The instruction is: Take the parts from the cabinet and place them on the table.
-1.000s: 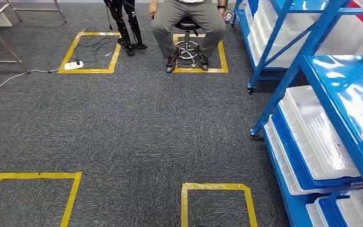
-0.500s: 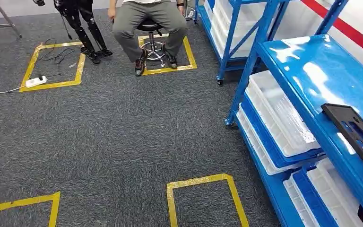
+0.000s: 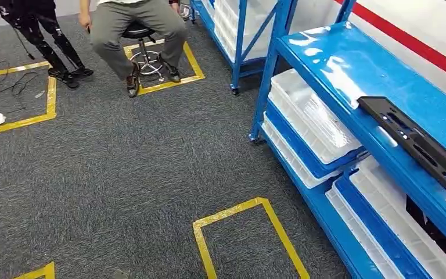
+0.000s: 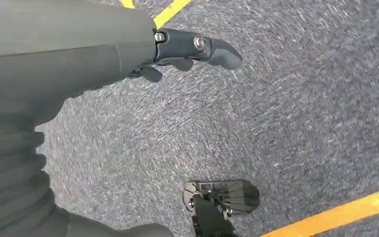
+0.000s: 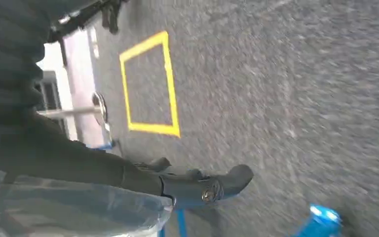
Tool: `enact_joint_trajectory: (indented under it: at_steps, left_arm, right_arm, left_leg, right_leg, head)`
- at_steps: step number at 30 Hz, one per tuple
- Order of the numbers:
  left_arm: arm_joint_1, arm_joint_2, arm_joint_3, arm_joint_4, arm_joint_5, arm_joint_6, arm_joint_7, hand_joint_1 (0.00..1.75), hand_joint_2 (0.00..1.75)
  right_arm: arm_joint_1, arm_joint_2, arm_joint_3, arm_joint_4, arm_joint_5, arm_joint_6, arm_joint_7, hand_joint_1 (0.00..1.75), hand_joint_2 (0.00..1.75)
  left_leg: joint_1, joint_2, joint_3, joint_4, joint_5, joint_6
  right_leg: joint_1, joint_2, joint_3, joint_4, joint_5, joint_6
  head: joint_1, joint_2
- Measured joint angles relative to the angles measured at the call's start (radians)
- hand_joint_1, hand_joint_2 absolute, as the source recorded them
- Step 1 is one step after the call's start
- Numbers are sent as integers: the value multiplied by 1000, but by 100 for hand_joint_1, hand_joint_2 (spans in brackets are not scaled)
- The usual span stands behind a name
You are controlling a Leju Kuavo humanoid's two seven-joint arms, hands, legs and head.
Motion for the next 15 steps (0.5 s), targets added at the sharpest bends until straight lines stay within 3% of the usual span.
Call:
enact_joint_trajectory:
  at_steps: [1,2,3,4,6,7,8,9,10,11,12,13,14,15]
  left_arm:
    - [-1,0,0,0,0,0,0,0,175]
    - [-1,0,-1,0,0,0,0,0,175]
    - [-1,-1,-1,0,-1,0,0,0,175]
    - [-1,-1,-1,0,-1,0,0,0,175]
    - [-1,-2,-1,0,-1,0,1,0,175]
    - [-3,-2,-1,0,-1,0,1,0,175]
    - [-4,0,-1,-1,-1,0,1,0,175]
    - [-3,0,-1,-1,-1,0,1,0,175]
    - [-1,0,-1,-1,-1,0,1,0,175]
    - [3,1,-1,0,-1,0,1,0,175]
    - [5,1,-1,0,-1,0,2,0,175]
    - [5,1,-1,0,-1,0,2,0,175]
    - [5,1,-1,0,-1,0,3,0,175]
    - [5,2,-1,0,-2,0,3,0,175]
  right_arm:
    - [-1,-1,0,0,0,0,0,0,175]
    - [-4,-2,0,0,0,0,0,0,175]
    - [-10,-5,0,0,2,0,0,0,175]
    - [-11,-5,0,-1,2,0,0,0,175]
    - [-3,-7,0,-1,2,0,0,0,175]
    - [0,-7,-1,-1,2,0,0,0,175]
    - [4,-1,-1,0,3,0,0,0,175]
    - [2,-2,-1,0,5,0,0,0,175]
    - [-5,-2,-1,0,5,0,0,0,175]
    - [-9,0,-1,0,5,0,0,0,175]
    - [-10,2,-1,0,6,0,-1,0,175]
    - [-8,3,-1,0,6,0,-1,0,175]
    - [-8,3,-1,0,7,0,-1,0,175]
    - [-9,3,-1,0,7,0,-1,0,175]
  left_leg:
    - [-2,12,2,0,0,0]
    - [-2,22,3,0,0,-1]
    - [-11,35,-1,5,-2,-3]
    - [-12,50,-3,5,-1,-5]
    - [-13,73,2,3,-1,-6]
    - [-11,75,1,8,-11,-14]
    - [-2,18,-2,28,-30,-20]
    - [2,-32,-21,80,-62,-23]
    - [5,-58,-56,158,-101,-26]
    - [8,-69,-96,246,-138,-33]
    - [13,-72,-128,315,-157,-39]
    - [19,-72,-138,330,-147,-45]
    - [27,-72,-128,300,-117,-50]
    - [36,-73,-100,233,-68,-59]
  right_leg:
    - [4,-22,61,-102,28,0]
    - [16,-84,112,-184,43,-10]
    - [33,-98,131,-222,43,-13]
    - [36,-84,124,-220,47,-20]
    - [36,-59,120,-223,49,-23]
    - [9,-46,131,-237,57,-34]
    - [4,-32,135,-240,58,-36]
    - [0,-26,136,-240,61,-49]
    - [0,-13,135,-240,62,-52]
    - [0,5,135,-239,62,-52]
    - [0,21,137,-239,62,-52]
    - [-1,36,140,-237,62,-52]
    - [-4,51,142,-234,61,-51]
    - [-9,68,144,-230,61,-51]
  head:
    - [-1,0]
    - [0,0]
    - [1,0]
    - [-2,0]
    - [-1,0]
    - [-2,0]
    - [-1,0]
    - [-2,0]
    - [-5,0]
    - [-5,0]
    - [-5,0]
    - [-3,0]
    - [-4,0]
    - [-3,0]
